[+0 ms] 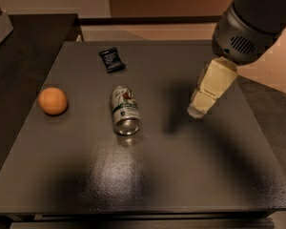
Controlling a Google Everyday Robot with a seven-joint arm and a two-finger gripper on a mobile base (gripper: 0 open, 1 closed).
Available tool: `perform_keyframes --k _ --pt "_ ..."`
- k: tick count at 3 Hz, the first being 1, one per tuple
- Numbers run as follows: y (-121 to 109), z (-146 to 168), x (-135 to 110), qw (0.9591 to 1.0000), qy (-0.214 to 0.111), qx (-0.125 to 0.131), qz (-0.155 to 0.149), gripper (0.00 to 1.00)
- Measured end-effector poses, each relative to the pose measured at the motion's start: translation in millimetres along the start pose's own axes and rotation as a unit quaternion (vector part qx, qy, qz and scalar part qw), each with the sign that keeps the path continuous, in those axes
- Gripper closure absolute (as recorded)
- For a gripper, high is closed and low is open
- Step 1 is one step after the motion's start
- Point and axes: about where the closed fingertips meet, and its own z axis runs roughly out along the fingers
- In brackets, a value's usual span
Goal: Place 7up can upright
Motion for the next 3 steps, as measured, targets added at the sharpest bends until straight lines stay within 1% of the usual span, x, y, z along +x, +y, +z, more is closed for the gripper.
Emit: perform_keyframes --k 1,2,3 --pt "7.1 22.8 -30.2 0.9981 -0.013 -0.013 0.059 0.00" --pt "9.5 46.5 -57.1 0.9936 -0.005 -0.012 0.113 0.00" --pt "5.5 61.2 -80.2 0.9865 0.017 0.002 0.163 0.00"
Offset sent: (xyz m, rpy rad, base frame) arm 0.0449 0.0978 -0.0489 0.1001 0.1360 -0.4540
